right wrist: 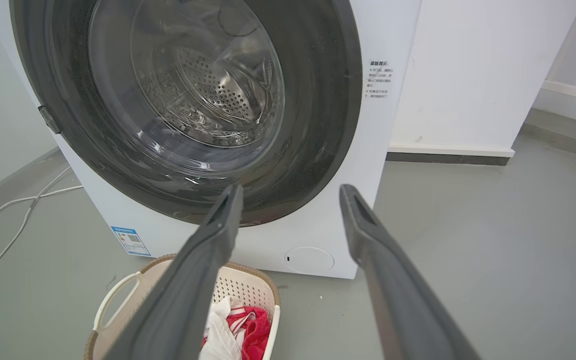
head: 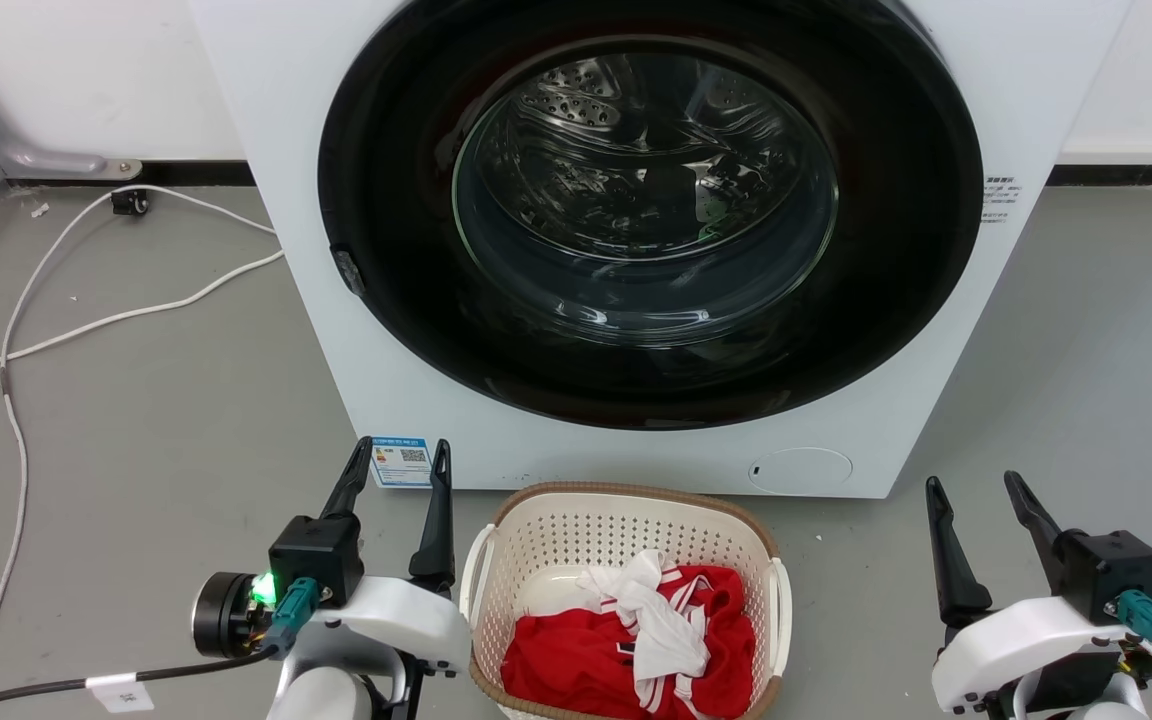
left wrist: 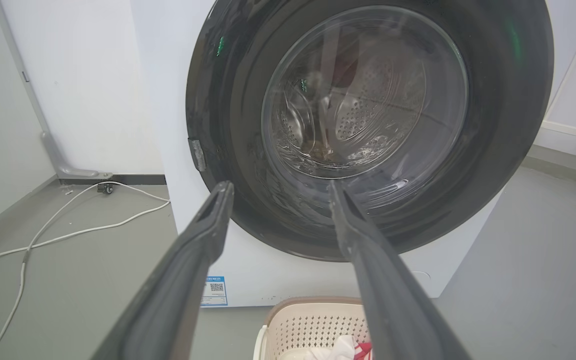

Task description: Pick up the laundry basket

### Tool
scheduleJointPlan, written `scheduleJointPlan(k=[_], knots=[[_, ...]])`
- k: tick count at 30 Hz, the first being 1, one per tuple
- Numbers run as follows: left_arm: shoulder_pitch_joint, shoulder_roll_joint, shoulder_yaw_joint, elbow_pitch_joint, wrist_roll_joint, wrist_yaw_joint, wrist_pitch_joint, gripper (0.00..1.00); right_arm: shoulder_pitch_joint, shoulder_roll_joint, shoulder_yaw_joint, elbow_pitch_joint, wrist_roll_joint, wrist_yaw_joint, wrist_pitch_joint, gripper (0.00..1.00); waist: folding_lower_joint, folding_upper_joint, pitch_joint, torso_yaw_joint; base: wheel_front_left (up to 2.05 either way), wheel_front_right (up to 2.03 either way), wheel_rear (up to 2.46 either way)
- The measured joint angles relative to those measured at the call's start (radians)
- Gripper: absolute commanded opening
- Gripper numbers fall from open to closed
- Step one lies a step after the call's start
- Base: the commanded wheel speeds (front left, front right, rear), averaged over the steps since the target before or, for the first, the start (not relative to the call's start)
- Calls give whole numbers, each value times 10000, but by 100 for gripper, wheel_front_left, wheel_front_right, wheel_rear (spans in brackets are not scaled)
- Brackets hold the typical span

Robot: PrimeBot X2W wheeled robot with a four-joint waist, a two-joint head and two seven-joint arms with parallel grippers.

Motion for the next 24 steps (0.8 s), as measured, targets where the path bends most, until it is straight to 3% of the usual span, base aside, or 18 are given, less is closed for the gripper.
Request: scheduleJointPlan(k=[13,24], knots=[[-95,-4,-155,36,821,130,-199,100,18,0,-23,-6,-865,0,-150,100,0,0,17,37,0,0,0],[-96,-4,-125,84,704,174,-219,100,12,0,-36,71,-800,0,-182,100,-1,0,40,33,0,0,0]])
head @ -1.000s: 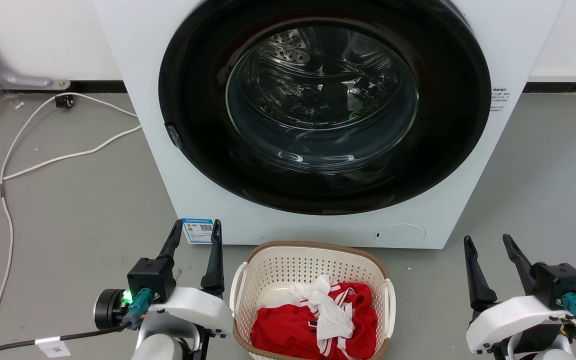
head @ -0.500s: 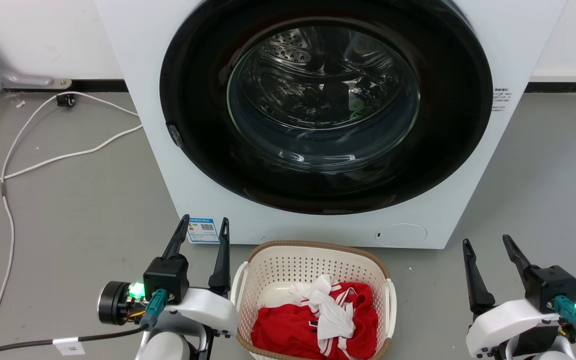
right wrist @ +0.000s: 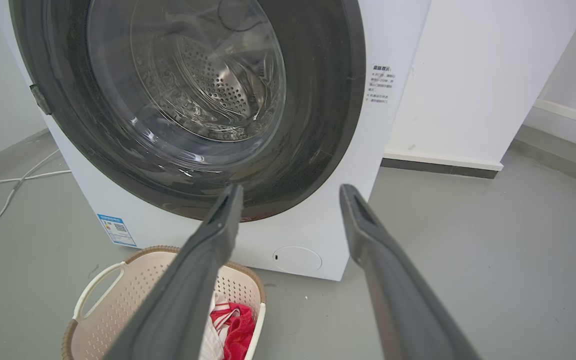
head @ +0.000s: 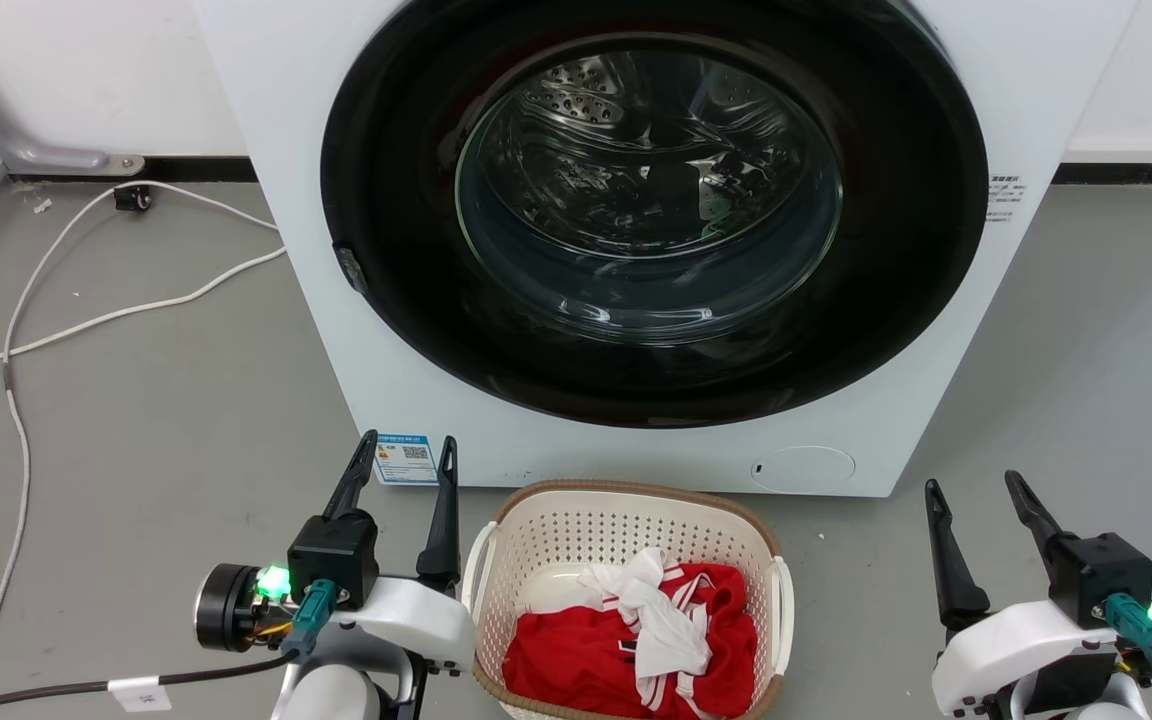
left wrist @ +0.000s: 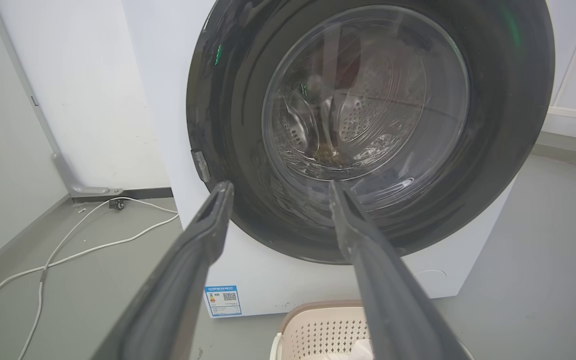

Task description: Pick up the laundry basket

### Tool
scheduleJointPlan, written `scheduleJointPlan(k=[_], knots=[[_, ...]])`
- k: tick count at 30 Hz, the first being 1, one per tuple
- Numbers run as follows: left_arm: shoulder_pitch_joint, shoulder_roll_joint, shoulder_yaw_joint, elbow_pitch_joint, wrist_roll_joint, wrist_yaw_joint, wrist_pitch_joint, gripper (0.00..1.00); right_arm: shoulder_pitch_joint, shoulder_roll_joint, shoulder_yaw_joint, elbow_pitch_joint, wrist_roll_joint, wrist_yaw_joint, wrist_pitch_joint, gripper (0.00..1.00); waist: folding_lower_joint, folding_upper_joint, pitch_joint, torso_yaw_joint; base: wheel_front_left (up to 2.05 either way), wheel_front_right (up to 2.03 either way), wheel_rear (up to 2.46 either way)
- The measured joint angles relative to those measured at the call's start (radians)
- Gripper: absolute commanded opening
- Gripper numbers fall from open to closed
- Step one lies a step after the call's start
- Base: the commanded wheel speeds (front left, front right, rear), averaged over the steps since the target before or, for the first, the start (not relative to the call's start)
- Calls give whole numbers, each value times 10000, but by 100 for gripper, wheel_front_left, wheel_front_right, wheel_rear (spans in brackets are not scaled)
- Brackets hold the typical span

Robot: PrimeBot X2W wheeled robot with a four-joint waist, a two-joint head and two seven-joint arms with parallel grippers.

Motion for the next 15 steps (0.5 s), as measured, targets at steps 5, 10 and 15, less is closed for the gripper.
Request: scheduleJointPlan(k=[5,10,15], knots=[[0,0,2,0,0,0,-2,100,-18,0,-33,35,69,0,-10,100,0,0,38,10,0,0,0],[-52,0,10,-21,2,-12,-2,100,-134,2,-40,50,148,0,-52,100,0,0,215,7,0,0,0],[-244,0,132,88,-4,-102,-2,100,-314,2,-13,176,268,0,4,100,0,0,641,-16,0,0,0]])
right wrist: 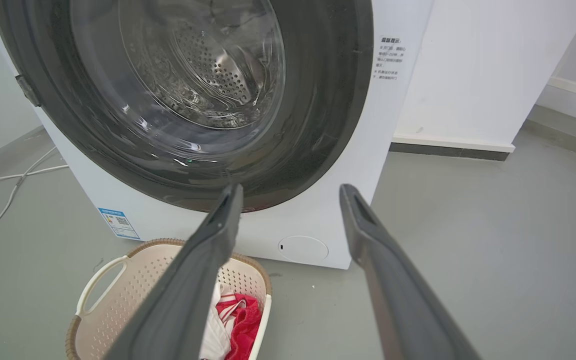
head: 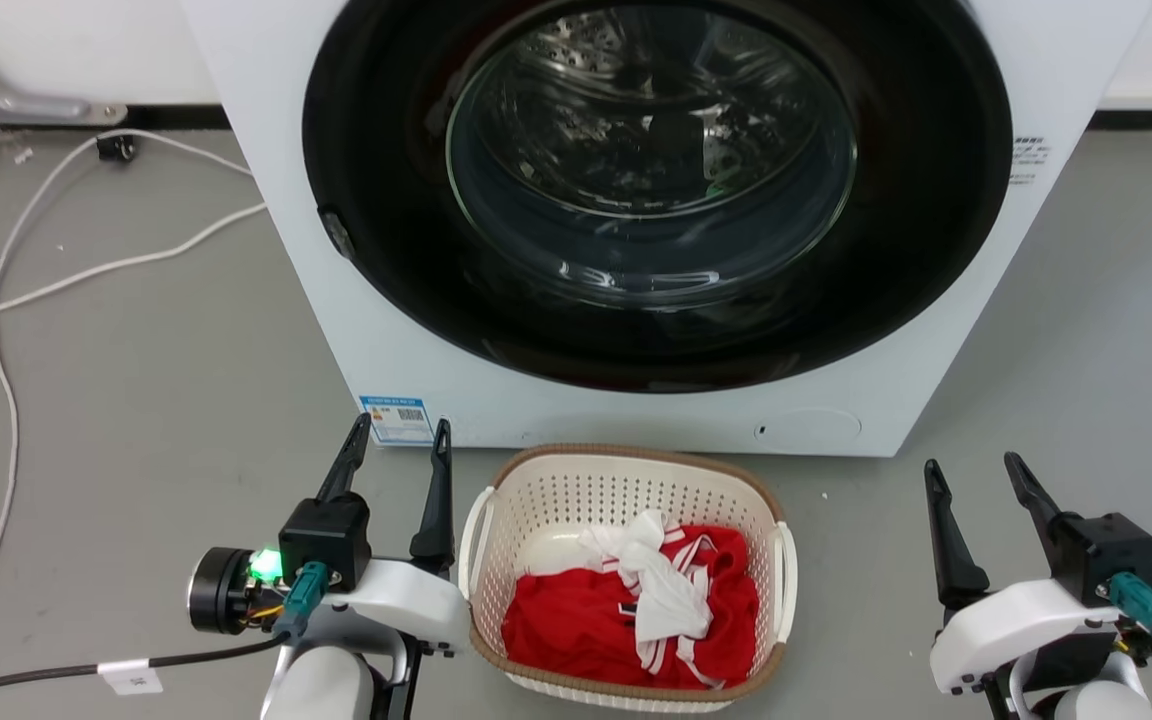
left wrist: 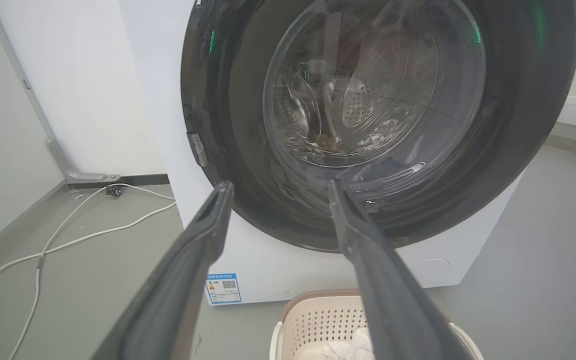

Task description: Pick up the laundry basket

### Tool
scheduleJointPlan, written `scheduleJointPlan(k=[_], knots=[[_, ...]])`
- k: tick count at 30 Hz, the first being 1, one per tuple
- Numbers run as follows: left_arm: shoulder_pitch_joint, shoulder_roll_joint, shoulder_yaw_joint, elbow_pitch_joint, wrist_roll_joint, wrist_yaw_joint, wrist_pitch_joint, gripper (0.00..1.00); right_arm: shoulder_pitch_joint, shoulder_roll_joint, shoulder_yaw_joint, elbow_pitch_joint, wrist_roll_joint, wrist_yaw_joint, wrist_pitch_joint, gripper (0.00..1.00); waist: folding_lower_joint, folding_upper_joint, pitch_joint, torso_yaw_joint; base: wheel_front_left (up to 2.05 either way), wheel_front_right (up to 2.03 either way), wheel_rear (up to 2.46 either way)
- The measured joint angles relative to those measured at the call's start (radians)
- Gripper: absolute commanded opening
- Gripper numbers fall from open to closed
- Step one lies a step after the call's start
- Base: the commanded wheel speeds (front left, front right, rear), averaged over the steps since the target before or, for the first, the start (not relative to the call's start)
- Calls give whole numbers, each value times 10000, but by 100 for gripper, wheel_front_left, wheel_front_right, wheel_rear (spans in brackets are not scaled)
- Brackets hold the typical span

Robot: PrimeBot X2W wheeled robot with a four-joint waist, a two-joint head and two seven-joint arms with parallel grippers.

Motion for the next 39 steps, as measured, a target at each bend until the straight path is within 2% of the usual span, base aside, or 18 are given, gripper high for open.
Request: scheduleJointPlan(k=[8,21,29,39], knots=[[-501,8,238,556,-146,-257,0,100,-692,4,134,508,290,2,104,100,0,0,1141,-101,0,0,0],[-1941,199,729,2230,-372,-629,0,100,-2388,6,506,2410,784,2,-100,100,1,0,3433,-278,0,0,0],[-3481,426,1037,3561,-610,-880,0,100,-3968,6,888,4180,1160,0,-100,100,1,0,4814,-459,0,0,0],[-5612,792,826,6278,-1227,-1400,186,100,-5992,6,1599,6696,2065,0,215,100,1,0,6174,-641,0,0,0]])
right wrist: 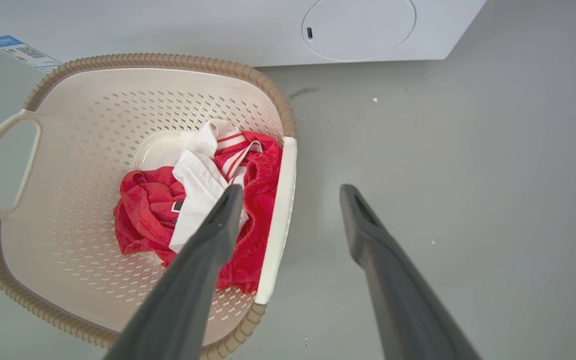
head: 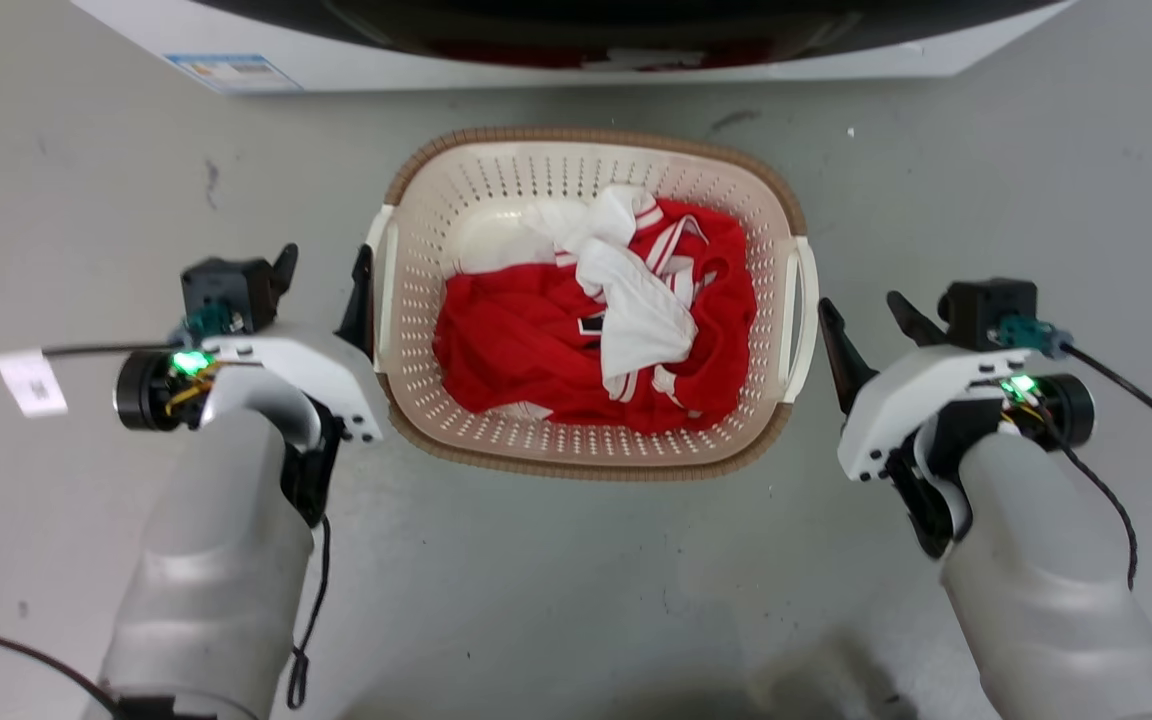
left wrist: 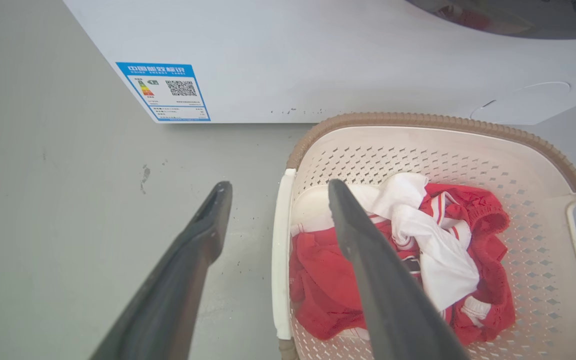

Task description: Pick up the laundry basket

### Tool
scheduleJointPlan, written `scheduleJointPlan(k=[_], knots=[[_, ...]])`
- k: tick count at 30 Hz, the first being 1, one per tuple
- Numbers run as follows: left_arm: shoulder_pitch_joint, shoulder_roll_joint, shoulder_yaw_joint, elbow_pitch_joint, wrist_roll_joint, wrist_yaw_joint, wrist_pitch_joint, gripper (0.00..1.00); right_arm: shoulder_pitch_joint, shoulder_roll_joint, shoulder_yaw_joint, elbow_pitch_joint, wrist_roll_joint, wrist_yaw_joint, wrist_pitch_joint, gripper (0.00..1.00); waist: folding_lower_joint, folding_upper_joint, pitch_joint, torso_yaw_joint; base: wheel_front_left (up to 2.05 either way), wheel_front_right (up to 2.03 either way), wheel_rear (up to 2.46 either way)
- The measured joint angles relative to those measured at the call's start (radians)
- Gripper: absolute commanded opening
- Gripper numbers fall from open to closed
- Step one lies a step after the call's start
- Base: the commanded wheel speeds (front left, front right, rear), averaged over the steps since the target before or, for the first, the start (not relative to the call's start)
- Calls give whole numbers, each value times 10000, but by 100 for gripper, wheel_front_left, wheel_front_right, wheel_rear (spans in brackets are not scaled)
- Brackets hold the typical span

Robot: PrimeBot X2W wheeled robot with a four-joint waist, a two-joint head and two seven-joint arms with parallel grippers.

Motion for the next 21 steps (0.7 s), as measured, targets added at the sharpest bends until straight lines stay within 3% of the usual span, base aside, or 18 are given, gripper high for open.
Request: scheduleJointPlan(k=[8,21], knots=[[-1311,278,-1016,1279,-1055,-59,980,100,-1349,2,932,1547,1045,2,353,100,-1,0,728,-180,0,0,0],[-2523,1221,-3093,1467,-3315,-59,3030,100,-3088,2,2552,3133,2512,2,1588,100,-1,0,1613,-327,0,0,0]])
